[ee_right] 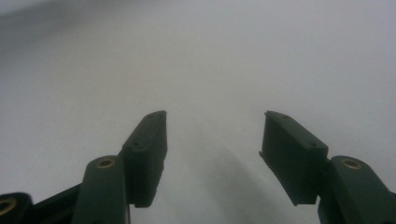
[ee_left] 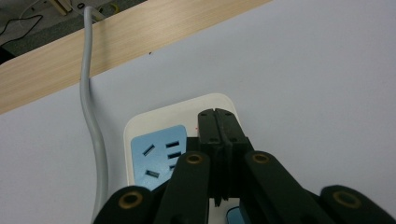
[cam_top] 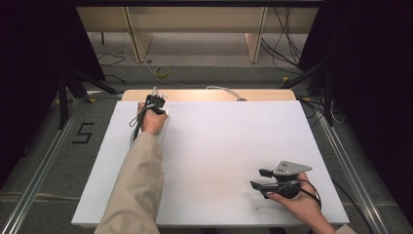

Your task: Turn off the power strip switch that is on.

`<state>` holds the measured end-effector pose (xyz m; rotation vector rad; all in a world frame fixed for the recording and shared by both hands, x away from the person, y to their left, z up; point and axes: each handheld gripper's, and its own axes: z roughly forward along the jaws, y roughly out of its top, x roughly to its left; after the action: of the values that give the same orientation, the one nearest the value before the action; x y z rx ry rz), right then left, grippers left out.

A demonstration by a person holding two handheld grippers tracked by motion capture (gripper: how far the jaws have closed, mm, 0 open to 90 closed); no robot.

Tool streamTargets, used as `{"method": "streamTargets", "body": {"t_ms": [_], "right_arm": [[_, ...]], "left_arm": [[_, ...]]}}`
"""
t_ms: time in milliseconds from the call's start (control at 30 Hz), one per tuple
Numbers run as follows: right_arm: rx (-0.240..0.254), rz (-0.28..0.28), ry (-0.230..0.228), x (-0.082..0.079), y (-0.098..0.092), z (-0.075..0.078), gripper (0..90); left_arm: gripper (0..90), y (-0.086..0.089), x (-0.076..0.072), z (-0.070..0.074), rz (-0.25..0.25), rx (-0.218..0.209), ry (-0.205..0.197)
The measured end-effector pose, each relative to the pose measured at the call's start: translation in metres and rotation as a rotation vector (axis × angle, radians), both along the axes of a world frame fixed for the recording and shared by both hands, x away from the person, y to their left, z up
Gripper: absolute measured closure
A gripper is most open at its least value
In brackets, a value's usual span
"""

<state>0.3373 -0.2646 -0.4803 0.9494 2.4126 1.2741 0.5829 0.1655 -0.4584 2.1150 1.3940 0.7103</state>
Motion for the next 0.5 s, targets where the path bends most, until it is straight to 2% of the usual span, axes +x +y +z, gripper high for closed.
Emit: {"method": "streamTargets", "body": {"t_ms": [233,500], "right_arm": [[-0.001,0.001,0.001,0.0001,0.0001,-0.0001,41.2],[-0.002,0.002,0.003,0.0003,0.0006,-0.0001,41.2]], "left_arm": [[89.9,0.0003,0.0001,0.0,-0.003,0.0,0.001],[89.9,-0.0008,0.0003,0.0002,-0.019,0.021,0.001]]}}
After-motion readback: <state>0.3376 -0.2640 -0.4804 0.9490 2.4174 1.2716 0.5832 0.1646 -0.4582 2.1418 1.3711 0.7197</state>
